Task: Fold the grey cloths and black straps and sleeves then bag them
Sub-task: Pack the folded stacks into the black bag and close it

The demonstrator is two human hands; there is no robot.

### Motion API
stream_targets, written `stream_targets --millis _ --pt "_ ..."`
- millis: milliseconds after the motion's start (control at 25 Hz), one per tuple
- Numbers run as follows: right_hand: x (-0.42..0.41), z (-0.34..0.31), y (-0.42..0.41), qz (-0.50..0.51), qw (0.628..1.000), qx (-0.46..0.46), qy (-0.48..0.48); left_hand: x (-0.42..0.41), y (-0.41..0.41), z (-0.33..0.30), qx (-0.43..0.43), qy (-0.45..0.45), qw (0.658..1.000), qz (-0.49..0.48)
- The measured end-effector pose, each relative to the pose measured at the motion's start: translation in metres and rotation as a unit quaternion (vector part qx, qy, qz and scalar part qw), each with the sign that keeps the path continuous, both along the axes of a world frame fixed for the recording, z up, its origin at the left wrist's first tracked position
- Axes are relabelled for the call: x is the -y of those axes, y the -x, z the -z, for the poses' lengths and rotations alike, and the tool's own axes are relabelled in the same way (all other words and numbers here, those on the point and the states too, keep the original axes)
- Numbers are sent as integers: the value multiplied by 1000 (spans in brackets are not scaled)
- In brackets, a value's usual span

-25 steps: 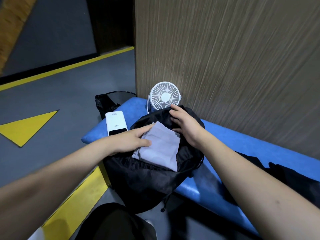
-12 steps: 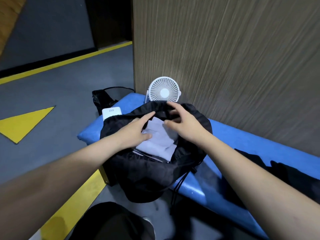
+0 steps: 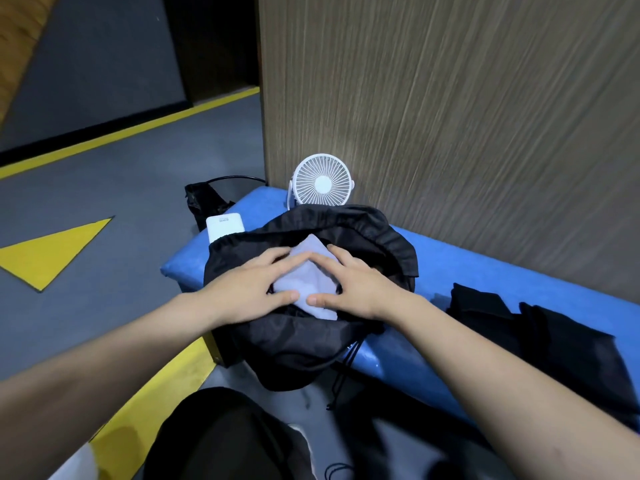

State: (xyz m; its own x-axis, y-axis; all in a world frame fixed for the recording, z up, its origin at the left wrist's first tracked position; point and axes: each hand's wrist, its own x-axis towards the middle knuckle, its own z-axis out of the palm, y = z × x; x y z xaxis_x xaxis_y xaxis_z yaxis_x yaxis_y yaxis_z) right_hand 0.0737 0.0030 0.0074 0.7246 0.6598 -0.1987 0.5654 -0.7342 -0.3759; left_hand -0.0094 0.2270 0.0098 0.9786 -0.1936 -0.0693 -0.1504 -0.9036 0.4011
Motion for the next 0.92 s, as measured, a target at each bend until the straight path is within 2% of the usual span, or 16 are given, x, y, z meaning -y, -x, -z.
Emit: stream_targets --millis 80,200,360,520,640,760,840,920 --pt "0 0 6 33 999 -19 0 -1 -1 10 -23 -13 1000 15" --pt "-2 -4 18 81 997 -3 16 1 -12 13 -30 37 999 25" --pt "5 -8 32 139 989 41 33 13 -31 8 -37 -10 996 81" --pt "21 -19 34 134 979 135 76 20 -32 -3 -14 12 997 81" --pt "29 -19 28 84 951 294 54 29 -20 -10 41 -24 998 42" --pt "34 -13 15 -28 924 382 -16 39 -7 -9 78 -36 996 -7" --pt "38 -10 5 -88 922 377 -26 43 -3 -3 67 -13 997 -20" --pt "40 -6 -2 -102 947 303 -10 45 -2 4 33 -17 999 -14"
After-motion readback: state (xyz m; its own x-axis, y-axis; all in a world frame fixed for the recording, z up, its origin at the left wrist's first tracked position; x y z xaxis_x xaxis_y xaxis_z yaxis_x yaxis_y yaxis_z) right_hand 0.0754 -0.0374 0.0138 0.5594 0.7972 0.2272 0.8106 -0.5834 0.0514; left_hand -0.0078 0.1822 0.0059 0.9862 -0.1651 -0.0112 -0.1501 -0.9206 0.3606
